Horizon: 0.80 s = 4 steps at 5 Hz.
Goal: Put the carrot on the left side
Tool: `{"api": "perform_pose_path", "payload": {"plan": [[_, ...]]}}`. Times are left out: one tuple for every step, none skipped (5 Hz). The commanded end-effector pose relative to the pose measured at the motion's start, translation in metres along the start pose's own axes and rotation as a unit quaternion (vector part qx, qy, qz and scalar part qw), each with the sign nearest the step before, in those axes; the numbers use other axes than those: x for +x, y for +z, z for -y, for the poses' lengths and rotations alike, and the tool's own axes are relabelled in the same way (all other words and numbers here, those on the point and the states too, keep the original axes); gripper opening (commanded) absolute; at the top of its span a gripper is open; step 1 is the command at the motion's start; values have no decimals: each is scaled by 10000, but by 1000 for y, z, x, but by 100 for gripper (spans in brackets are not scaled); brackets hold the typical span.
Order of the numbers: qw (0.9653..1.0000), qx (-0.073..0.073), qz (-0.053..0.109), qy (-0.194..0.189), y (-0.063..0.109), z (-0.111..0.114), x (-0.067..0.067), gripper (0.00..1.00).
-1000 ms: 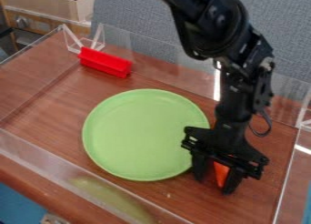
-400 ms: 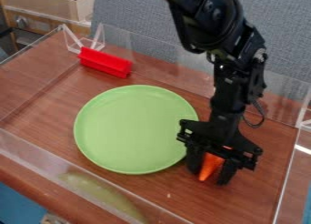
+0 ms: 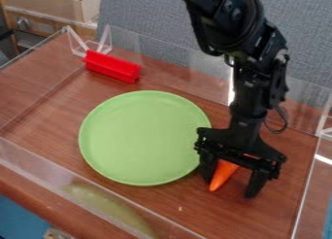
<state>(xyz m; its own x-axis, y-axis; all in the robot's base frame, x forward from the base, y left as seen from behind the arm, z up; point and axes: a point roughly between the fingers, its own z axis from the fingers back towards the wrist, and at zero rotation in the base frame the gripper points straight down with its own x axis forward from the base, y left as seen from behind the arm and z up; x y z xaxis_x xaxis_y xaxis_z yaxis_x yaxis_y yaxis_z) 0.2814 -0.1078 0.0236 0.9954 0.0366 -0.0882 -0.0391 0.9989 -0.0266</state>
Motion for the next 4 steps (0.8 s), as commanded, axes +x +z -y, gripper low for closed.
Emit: {"api": "perform_pose_path", "payload": {"plan": [[9998,-95,183,3,8,15,3,100],[9995,-104,165,243,8,20,6,0],[9987,-133,159,458,13,25,7,0],[9980,-166,134,599,19,29,10,0]]}}
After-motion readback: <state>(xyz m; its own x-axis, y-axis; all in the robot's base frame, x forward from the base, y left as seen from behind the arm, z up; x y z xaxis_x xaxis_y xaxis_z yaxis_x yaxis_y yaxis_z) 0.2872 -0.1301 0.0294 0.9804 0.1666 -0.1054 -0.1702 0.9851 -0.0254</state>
